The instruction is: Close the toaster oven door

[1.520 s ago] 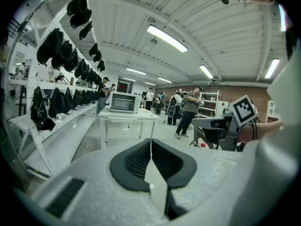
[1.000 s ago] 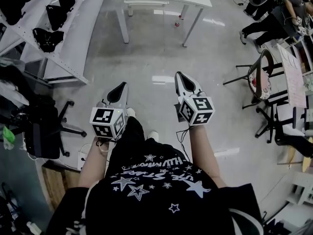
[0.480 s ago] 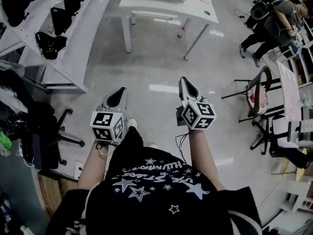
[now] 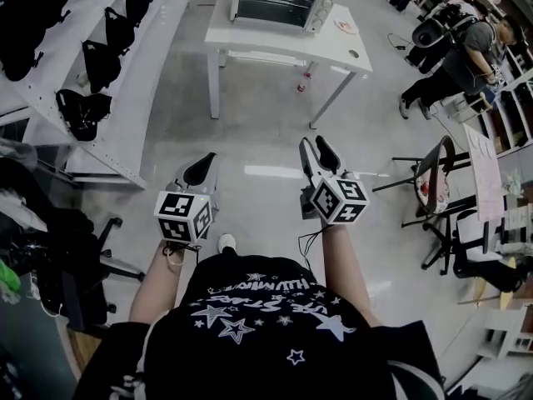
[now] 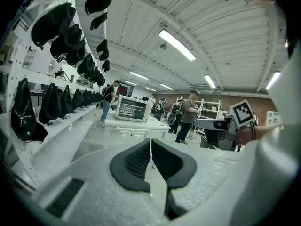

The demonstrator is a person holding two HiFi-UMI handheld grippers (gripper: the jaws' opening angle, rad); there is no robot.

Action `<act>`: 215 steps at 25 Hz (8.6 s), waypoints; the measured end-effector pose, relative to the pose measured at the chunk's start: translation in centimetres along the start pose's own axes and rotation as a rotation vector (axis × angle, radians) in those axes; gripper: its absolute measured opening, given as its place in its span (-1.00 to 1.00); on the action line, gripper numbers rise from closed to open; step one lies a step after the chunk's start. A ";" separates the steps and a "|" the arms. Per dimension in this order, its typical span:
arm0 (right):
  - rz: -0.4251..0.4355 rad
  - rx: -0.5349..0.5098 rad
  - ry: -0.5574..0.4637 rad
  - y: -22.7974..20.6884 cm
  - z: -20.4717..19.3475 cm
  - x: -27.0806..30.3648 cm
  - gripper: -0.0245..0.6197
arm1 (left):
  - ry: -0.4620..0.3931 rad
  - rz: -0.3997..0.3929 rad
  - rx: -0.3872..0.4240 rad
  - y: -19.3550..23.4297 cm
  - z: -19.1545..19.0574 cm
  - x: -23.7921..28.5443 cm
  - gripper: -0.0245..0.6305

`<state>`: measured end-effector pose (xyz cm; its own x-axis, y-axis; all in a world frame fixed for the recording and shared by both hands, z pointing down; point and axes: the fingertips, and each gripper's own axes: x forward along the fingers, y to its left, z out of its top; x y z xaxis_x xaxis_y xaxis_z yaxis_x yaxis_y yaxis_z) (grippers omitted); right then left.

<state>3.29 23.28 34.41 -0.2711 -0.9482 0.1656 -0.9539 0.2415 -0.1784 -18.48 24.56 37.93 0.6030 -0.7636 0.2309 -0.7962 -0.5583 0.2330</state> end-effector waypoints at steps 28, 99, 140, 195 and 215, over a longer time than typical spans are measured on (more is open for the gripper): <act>-0.108 0.091 0.114 -9.7 -3.4 16.9 0.09 | 0.097 0.115 -0.007 10.5 0.7 10.6 -0.85; -0.223 -0.006 0.221 -28.9 -12.2 43.3 -0.67 | 0.277 0.272 -0.044 18.5 -0.9 35.9 -0.85; -0.198 0.055 0.090 -26.8 2.4 42.1 -0.68 | 0.066 0.197 0.029 20.9 12.6 39.7 -0.85; -0.171 0.172 0.028 -28.7 14.3 49.0 -0.68 | -0.032 0.062 0.061 25.1 21.2 49.7 -0.85; -0.188 0.171 0.009 -30.0 17.3 52.6 -0.68 | -0.053 0.032 0.043 27.2 23.3 53.1 -0.85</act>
<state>19.91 -37.39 31.66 -0.0930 -0.9712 0.2195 -0.9520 0.0222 -0.3054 -9.24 -38.77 34.55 0.5743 -0.7969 0.1873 -0.8174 -0.5456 0.1849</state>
